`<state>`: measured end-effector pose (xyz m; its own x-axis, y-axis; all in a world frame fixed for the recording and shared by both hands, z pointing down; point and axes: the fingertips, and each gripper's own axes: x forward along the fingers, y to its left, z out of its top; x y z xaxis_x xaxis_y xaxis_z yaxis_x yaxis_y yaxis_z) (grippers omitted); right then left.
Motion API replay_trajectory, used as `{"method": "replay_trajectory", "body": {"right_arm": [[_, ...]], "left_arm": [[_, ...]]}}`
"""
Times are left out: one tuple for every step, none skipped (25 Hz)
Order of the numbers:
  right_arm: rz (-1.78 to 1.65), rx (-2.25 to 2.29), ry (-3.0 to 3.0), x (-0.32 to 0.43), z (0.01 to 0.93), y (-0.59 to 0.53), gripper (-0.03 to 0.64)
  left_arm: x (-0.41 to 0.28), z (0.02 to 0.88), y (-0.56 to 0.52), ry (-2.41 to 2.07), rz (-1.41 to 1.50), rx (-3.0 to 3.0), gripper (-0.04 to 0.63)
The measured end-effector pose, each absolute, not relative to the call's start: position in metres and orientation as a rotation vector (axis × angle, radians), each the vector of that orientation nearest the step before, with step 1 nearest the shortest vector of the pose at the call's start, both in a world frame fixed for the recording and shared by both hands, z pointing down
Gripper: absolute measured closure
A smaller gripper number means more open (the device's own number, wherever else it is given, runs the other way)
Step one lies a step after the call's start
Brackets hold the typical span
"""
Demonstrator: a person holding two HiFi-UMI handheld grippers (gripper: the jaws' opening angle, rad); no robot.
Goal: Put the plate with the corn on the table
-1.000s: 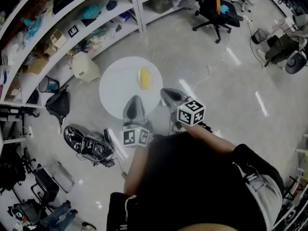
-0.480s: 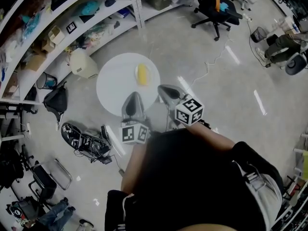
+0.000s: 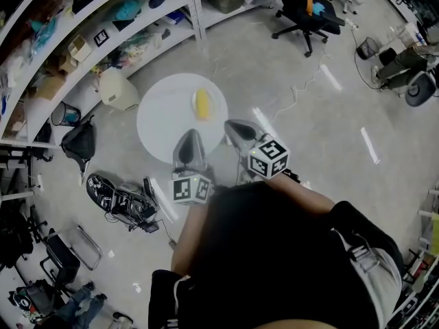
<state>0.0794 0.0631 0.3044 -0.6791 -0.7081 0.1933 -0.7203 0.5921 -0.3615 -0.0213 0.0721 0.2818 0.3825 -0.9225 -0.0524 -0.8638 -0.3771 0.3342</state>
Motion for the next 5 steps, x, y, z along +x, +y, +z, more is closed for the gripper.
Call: {"method": "replay_trajectory", "body": {"right_arm": [[0.648,1.245,-2.776,0.0797,0.3048,0.0638,0.609],[0.646,1.245,-2.774,0.0801,0.3053,0.0639,0.609],[0.645,1.246,-2.771,0.0804,0.3058,0.0638,0.609],[0.644,1.247,-2.769,0.0808,0.3063,0.0636,0.609],[0.642,1.248,-2.766,0.081,0.3068,0.0633,0.609]], "left_arm": [[-0.0206,0.2825,0.0724,-1.578,-0.336,2.399,0.592],[-0.0198,0.283,0.0725,-1.574,-0.335,2.407,0.592],[-0.0193,0.2832,0.0726,-1.572,-0.334,2.41,0.592],[-0.019,0.2831,0.0728,-1.572,-0.334,2.407,0.592],[-0.0187,0.2829,0.0731,-1.573,-0.335,2.404,0.592]]}}
